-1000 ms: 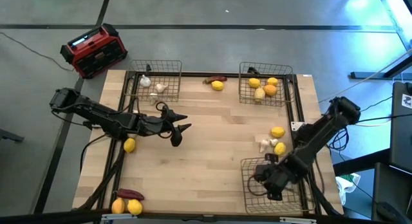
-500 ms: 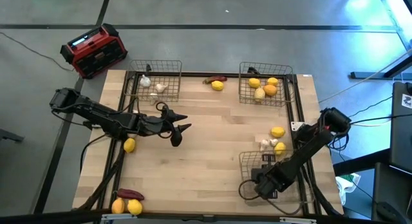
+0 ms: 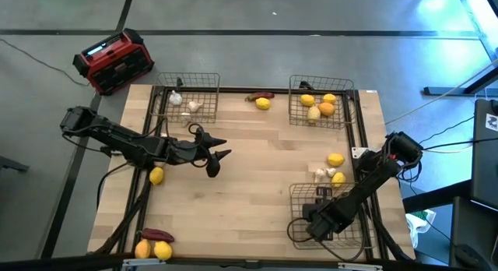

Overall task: Sort produce into baskets
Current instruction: Put the red chili pepper into the bottom wire basket, then put the white garlic into the top left wire basket

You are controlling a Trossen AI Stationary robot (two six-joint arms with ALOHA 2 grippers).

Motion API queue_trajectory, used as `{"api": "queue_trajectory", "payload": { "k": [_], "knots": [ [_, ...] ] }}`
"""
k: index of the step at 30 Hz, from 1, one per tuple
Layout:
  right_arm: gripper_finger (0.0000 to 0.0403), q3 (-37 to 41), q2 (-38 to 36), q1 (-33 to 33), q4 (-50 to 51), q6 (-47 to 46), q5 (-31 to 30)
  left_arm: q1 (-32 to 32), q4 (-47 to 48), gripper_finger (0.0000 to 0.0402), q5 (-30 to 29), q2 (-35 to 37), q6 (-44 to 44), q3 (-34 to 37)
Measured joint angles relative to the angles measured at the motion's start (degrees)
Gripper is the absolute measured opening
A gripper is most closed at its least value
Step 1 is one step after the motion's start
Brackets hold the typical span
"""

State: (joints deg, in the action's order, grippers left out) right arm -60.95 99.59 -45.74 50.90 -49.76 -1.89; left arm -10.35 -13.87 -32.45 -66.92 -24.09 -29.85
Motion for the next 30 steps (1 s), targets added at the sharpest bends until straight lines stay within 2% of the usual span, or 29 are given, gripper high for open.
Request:
{"api": "queue_trajectory", "payload": {
  "k": [6, 10, 18, 26, 30],
  "knots": [
    [0.0215, 0.00, 0.00, 0.00, 0.11, -1.00, -0.02, 0.00, 0.01, 0.0203, 0.00, 0.00, 0.01, 0.00],
    [0.0233, 0.00, 0.00, 0.00, -0.25, -0.92, 0.00, 0.00, 0.02, 0.0203, 0.00, 0.00, -0.03, 0.00],
    [0.0236, -3.18, -0.02, 0.00, 2.51, 2.53, -0.02, 0.00, 0.01, 0.0204, 0.00, 0.00, -0.01, 0.00],
    [0.0237, -11.36, -0.37, 0.00, 17.35, 9.20, -1.12, 0.00, 0.02, 0.0204, 0.00, 0.00, 0.01, 0.00],
    [0.0237, -13.49, -3.57, 0.02, 20.34, 10.12, -2.49, -0.02, 0.02, 0.0204, 0.00, 0.00, -0.03, 0.00]
  ]
}}
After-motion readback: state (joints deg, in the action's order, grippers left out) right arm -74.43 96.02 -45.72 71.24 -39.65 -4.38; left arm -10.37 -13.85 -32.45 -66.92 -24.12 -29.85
